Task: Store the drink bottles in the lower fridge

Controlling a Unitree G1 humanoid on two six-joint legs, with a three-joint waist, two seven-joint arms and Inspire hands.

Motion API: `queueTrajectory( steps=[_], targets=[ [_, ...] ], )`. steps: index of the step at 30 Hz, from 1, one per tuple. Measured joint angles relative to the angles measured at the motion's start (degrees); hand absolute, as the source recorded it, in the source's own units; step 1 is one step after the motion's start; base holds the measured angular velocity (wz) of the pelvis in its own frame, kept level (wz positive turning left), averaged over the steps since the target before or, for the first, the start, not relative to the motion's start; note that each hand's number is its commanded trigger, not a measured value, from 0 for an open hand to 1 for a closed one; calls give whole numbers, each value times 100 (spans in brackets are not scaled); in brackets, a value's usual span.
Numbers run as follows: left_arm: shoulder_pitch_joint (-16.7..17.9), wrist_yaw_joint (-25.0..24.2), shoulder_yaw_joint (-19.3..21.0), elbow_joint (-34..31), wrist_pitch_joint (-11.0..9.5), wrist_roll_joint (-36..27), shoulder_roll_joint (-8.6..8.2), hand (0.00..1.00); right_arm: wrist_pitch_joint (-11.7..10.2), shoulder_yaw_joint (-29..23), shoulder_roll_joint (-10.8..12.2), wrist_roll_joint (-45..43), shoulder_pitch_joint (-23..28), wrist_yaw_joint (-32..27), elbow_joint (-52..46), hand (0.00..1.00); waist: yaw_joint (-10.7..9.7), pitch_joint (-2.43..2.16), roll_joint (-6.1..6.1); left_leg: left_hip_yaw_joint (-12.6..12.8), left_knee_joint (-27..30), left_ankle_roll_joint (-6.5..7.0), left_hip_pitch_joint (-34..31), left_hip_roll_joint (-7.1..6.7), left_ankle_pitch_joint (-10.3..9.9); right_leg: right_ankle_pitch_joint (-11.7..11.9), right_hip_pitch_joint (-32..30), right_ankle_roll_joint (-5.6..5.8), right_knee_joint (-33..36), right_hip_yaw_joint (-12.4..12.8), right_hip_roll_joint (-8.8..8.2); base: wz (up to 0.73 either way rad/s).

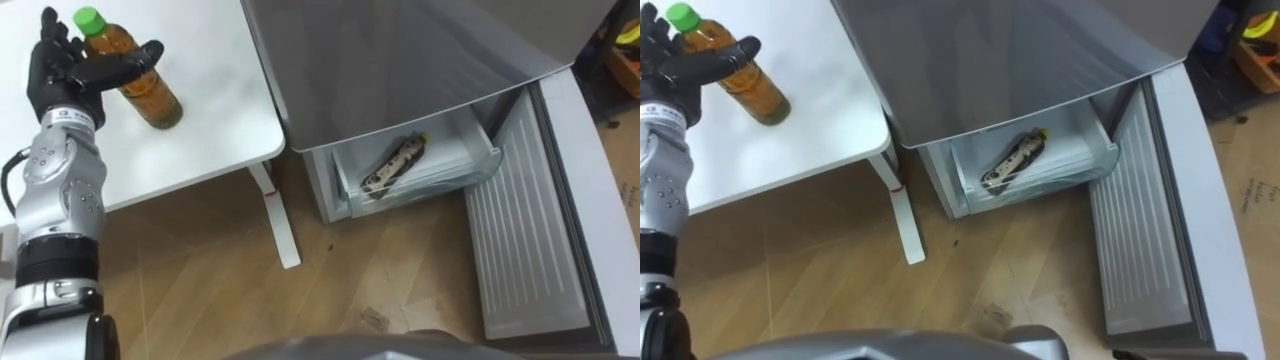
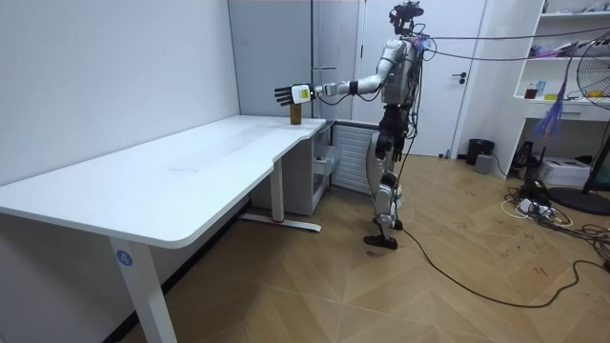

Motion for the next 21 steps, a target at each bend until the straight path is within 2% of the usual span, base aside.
queueTrajectory(
  steps=[6, 10, 13, 14, 15, 16, 21],
  targets=[
    [0, -67, -16, 0, 129, 6, 0, 0, 180, 3, 1, -123, -43, 40, -1, 0, -4, 26, -47, 3, 1, 1, 4, -4, 0, -3, -7, 2, 8, 56, 1, -1],
    [-2, -128, -15, 0, 223, 7, 0, 0, 283, -1, 0, -153, -35, 41, -8, 0, -6, 17, -62, 4, 2, 1, -4, -7, 0, -7, -20, 5, 9, 53, 1, 0],
    [-7, -149, -15, 0, 247, 11, 0, 0, 293, -4, 0, -153, -8, 55, -5, 0, -7, -14, -75, 15, 23, 1, -49, -6, 1, -7, -68, 6, 37, 60, 0, 0],
    [-7, -149, -15, 0, 262, 21, 0, 28, 293, -5, 0, -153, -8, 67, -5, 0, -8, -15, -77, 23, 43, 1, -52, -6, 1, -8, -72, 6, 52, 67, -2, 0],
    [-7, -150, -15, -1, 265, 26, 0, 61, 293, -5, 0, -153, -9, 80, -5, 0, -8, -15, -78, 29, 51, 1, -52, -6, 1, -8, -70, 6, 53, 72, -3, -3],
    [-8, -160, -15, -1, 271, 59, 0, 100, 293, -6, 1, -153, -13, 99, -5, 0, -10, -15, -77, 38, 57, 1, -51, -6, 1, -8, -69, 6, 53, 77, -5, 0],
    [-8, -195, -15, -1, 314, 65, 0, 100, 296, -6, 2, -153, -16, 111, -8, 0, -16, -15, -77, 54, 71, 1, -49, -3, 1, -8, -67, 6, 63, 85, -4, 0]
  ],
)
